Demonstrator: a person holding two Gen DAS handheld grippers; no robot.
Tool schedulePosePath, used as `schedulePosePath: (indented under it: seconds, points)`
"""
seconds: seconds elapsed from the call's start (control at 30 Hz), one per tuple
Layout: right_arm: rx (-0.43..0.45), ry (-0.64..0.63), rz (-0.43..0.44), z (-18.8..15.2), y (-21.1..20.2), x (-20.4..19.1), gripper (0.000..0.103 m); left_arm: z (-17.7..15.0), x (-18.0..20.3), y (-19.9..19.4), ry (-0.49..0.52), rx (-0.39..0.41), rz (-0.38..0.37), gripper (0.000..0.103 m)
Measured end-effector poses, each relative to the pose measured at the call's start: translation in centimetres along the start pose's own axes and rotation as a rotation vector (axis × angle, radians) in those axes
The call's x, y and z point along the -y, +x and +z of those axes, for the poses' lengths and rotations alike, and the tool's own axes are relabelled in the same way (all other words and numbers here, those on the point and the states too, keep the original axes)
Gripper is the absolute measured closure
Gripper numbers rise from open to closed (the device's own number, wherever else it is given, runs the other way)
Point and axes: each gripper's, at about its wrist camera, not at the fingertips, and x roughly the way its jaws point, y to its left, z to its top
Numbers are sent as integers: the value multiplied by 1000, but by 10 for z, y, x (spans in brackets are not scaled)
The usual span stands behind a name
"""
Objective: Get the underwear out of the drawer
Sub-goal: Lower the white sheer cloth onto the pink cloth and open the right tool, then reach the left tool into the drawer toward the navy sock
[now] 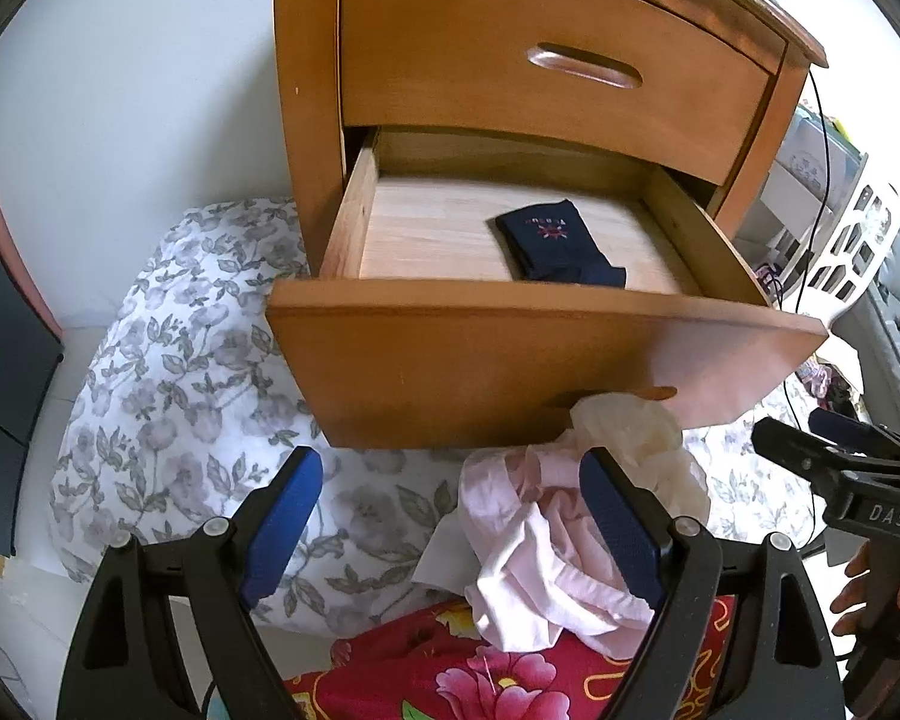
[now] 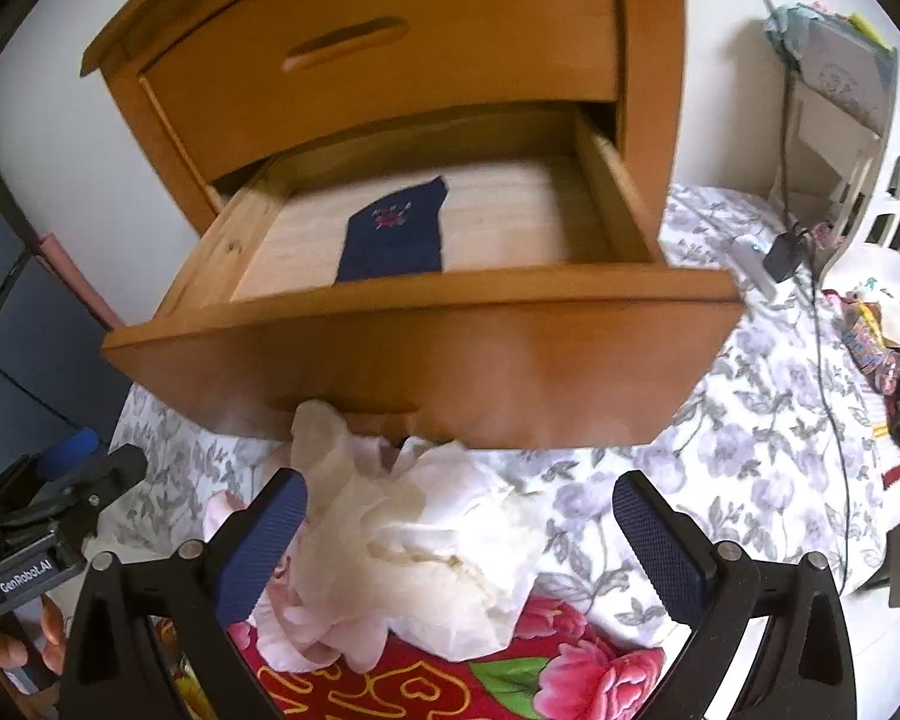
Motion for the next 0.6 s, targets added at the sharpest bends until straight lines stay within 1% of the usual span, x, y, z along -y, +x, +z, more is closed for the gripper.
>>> schedulePosePath:
  seconds: [0.1,0.23,0.33,0.47,0.6]
  points:
    - [21,18,14,4,-5,6,0,7,0,0,2,2,5,15]
    - [26,26,-1,7,-9,13,0,20,1,-2,5,3,6,15]
    - [49,9,-36,9,-15,15,0,35,4,-6,23,11,8,15]
    - [104,-13,-72,13,-26,16,0,58,9,-14,48,40,9,15]
    - [140,-34,-96,18,-34,16,0,82,13,-15,45,41,-39,15]
